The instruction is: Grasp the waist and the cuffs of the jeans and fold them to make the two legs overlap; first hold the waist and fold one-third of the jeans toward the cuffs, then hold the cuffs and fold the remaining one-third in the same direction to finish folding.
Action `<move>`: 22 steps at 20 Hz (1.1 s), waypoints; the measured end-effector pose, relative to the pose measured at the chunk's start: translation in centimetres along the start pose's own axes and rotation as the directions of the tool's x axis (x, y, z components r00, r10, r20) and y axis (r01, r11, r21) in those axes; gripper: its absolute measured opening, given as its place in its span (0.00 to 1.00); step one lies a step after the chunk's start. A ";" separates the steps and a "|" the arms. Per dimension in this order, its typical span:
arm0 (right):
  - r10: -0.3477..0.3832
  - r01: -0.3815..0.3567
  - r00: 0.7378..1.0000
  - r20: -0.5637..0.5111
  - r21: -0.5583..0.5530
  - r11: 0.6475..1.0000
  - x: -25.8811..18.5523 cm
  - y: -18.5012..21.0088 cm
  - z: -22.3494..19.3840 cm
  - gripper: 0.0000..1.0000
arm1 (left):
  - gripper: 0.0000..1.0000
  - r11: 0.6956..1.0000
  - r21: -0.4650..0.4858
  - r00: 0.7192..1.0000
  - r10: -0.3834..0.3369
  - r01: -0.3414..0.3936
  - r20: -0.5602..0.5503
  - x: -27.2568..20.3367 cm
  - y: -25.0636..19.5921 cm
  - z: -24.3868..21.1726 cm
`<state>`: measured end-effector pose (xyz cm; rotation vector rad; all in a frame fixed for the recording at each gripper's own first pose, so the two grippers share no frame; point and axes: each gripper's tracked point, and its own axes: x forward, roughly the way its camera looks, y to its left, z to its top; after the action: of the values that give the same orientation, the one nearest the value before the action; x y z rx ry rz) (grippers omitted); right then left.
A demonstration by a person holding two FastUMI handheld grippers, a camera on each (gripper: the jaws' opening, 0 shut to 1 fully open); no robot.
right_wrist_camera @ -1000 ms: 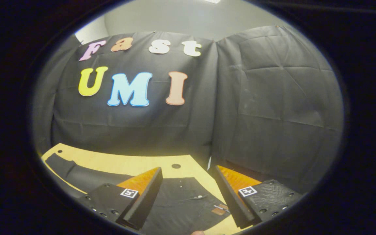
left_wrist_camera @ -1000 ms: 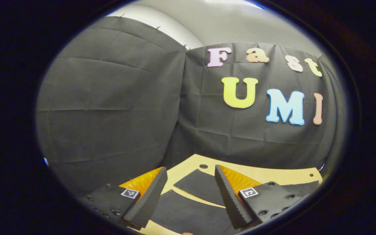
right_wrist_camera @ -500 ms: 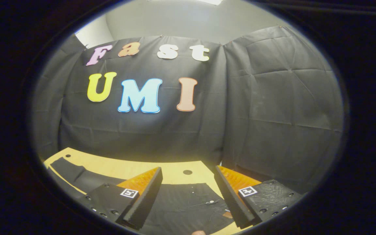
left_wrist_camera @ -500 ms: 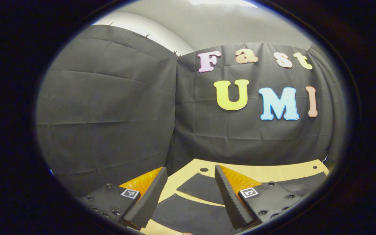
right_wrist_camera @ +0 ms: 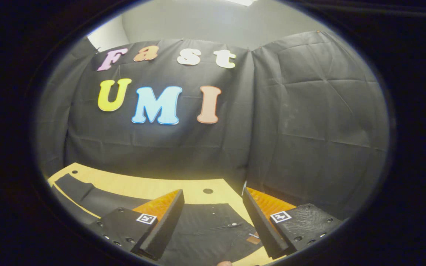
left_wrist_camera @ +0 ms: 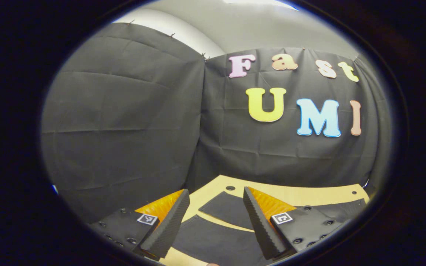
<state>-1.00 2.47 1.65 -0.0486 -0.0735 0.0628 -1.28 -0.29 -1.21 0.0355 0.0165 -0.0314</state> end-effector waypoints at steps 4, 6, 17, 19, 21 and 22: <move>-0.042 0.051 0.982 -0.182 0.047 0.998 0.0 -2.1 -5.0 0.94 | 0.96 0.983 -0.168 0.982 0.046 -0.078 -0.184 1.5 3.1 -5.4; -0.042 0.074 0.957 -0.286 0.103 0.992 -0.1 -3.0 -7.9 0.95 | 0.96 0.955 -0.249 0.955 0.086 -0.160 -0.285 1.6 6.0 -8.5; 0.093 0.372 0.700 -0.708 0.473 0.798 -1.5 -6.5 -21.9 0.96 | 0.99 0.645 -0.481 0.699 0.118 -0.594 -0.705 2.2 15.2 -23.0; 0.097 0.433 0.682 -0.725 0.507 0.746 -1.4 -7.4 -23.3 0.96 | 0.99 0.610 -0.500 0.690 0.107 -0.615 -0.716 2.2 15.6 -24.3; 0.101 0.484 0.665 -0.740 0.530 0.696 -1.3 -8.4 -24.4 0.96 | 0.99 0.592 -0.513 0.685 0.093 -0.622 -0.723 2.4 15.5 -25.1; 0.102 0.502 0.660 -0.745 0.537 0.678 -1.0 -8.8 -24.9 0.96 | 0.99 0.584 -0.518 0.682 0.085 -0.625 -0.727 2.4 15.4 -25.4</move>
<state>0.43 -7.49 -22.77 0.7449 0.7841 -0.1898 1.19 15.93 -26.11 -0.8068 0.7314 0.4487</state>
